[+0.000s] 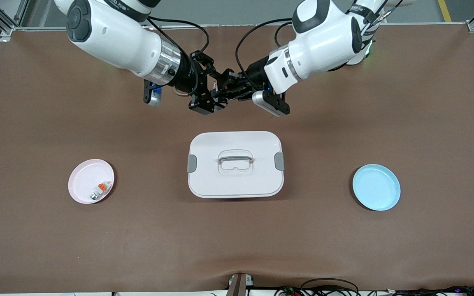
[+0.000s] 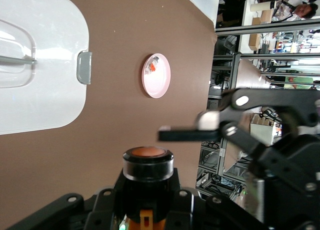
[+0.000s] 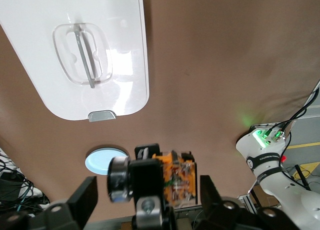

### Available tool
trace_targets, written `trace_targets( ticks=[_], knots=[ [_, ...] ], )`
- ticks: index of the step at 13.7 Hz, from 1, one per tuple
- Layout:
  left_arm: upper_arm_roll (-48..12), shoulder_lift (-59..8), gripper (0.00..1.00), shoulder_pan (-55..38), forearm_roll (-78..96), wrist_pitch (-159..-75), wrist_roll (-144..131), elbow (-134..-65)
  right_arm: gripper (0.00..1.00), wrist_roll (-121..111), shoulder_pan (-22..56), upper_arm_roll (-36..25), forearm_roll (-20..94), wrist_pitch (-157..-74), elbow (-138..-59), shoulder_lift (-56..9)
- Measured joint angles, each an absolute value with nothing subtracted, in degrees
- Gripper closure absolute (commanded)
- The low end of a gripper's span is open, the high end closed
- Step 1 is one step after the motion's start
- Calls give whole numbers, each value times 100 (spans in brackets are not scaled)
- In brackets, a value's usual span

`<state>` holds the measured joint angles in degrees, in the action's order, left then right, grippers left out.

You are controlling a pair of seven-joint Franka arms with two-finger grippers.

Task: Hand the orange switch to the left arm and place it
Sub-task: 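Close the left gripper on the switch held by the right gripper, then open the right gripper and withdraw it while the left gripper carries the switch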

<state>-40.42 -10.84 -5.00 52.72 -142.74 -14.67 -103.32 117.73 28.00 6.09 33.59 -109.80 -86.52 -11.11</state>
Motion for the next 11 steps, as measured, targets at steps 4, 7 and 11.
trace_targets(
  ticks=[4,7,11],
  knots=[
    [-4041,-1084,98,-499,5214,-14274,-1467,-10397,0,11595,2799,595,3267,-10994,-8644,-1110],
    [-4037,-1083,98,-475,4565,-14274,-1841,-10396,0,10001,2668,539,3073,-10718,-8633,-1104],
    [-4020,-966,98,-260,3192,-13658,-2872,-10329,0,7085,1973,460,2789,-9572,-8522,-1040]
  ],
)
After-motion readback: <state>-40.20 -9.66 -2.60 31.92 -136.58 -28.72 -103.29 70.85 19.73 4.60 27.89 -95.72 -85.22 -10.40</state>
